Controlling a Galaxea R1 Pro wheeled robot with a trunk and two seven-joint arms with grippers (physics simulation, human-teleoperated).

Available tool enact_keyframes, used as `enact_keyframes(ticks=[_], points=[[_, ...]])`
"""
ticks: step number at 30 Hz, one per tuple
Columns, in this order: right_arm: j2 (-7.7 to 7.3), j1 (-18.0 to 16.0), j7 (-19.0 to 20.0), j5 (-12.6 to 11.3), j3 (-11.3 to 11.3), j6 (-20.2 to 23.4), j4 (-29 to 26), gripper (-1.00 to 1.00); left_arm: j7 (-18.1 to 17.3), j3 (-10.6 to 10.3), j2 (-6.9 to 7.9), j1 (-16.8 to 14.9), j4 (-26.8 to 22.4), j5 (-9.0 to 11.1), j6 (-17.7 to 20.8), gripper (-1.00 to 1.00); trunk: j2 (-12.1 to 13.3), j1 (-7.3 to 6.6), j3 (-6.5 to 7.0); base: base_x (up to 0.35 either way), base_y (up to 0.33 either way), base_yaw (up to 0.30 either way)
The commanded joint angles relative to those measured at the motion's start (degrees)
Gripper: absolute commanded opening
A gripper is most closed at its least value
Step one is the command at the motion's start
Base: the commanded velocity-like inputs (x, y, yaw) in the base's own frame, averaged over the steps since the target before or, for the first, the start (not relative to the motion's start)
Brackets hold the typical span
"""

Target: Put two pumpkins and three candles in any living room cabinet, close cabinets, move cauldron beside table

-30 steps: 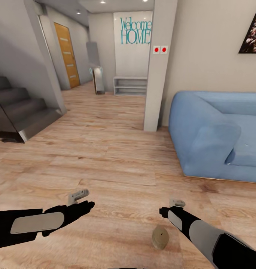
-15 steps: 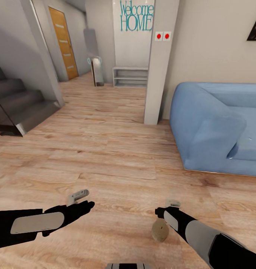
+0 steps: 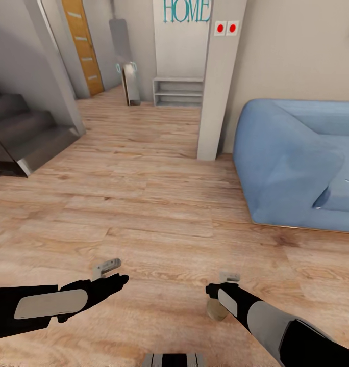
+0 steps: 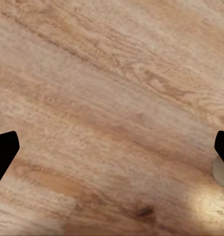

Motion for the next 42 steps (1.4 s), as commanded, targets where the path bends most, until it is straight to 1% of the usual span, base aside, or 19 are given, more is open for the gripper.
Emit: enact_keyframes(ticks=[1, 9, 20, 31, 37, 42], points=[[-0.05, -0.03, -0.36, -0.28, 0.39, 0.28, -0.12, 1.00, -0.01, -0.13, 0.01, -0.10, -0.07, 0.32, -0.31, 1.00, -0.04, 0.01, -0.28, 0.000, 0.000, 0.000], [-0.12, -0.03, -0.35, -0.28, 0.34, 0.28, -0.12, 1.00, 0.02, -0.13, 0.02, -0.10, -0.06, 0.34, -0.31, 1.00, -0.15, 0.22, -2.05, 0.000, 0.000, 0.000], [-0.23, -0.03, -0.43, -0.20, 0.29, 0.07, -0.09, 1.00, -0.01, -0.17, -0.06, -0.10, 0.01, 0.37, -0.31, 1.00, -0.15, 0.22, -2.05, 0.000, 0.000, 0.000], [-0.37, -0.03, -0.44, -0.19, 0.29, -1.53, -0.04, 1.00, 0.01, -0.26, -0.06, -0.10, 0.02, 0.37, -0.26, 1.00, -0.15, 0.22, -2.05, 0.000, 0.000, 0.000], [-0.37, 0.01, -0.44, -0.07, 0.29, -4.97, 0.17, 1.00, 0.00, -0.30, -0.06, -0.10, 0.02, 0.37, -0.27, 1.00, -0.15, 0.22, -2.05, 0.000, 0.000, 0.000], [-0.37, 0.05, -0.44, 0.05, 0.29, -6.16, 0.58, 1.00, 0.02, -0.49, -0.06, -0.10, 0.02, 0.31, -0.30, 1.00, -0.21, 0.35, -3.16, 0.000, 0.000, 0.000]])
